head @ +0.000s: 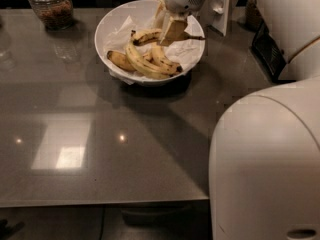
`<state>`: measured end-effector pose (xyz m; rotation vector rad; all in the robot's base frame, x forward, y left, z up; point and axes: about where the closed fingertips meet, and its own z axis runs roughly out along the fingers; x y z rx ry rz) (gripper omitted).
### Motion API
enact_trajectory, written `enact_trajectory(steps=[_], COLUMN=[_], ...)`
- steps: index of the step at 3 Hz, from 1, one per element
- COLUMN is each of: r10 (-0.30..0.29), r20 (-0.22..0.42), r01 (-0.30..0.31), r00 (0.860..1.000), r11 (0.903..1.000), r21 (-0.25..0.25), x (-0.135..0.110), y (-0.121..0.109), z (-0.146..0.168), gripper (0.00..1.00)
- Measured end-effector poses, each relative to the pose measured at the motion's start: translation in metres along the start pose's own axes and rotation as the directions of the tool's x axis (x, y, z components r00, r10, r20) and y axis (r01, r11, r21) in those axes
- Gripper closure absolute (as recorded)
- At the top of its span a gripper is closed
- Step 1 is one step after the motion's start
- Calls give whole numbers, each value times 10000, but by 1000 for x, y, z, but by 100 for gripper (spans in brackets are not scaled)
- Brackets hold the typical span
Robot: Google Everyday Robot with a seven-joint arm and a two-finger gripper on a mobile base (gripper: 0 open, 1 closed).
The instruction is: Pick banana from white bowl
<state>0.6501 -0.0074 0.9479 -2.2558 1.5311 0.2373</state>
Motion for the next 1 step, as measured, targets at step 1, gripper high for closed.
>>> enact_trajectory(steps=[1], r10=[31], r20=[805], r01=[-74], r00=[9968], r11=[9986], r21=[526], x=[-14], y=[15], z=[-22], gripper=[100])
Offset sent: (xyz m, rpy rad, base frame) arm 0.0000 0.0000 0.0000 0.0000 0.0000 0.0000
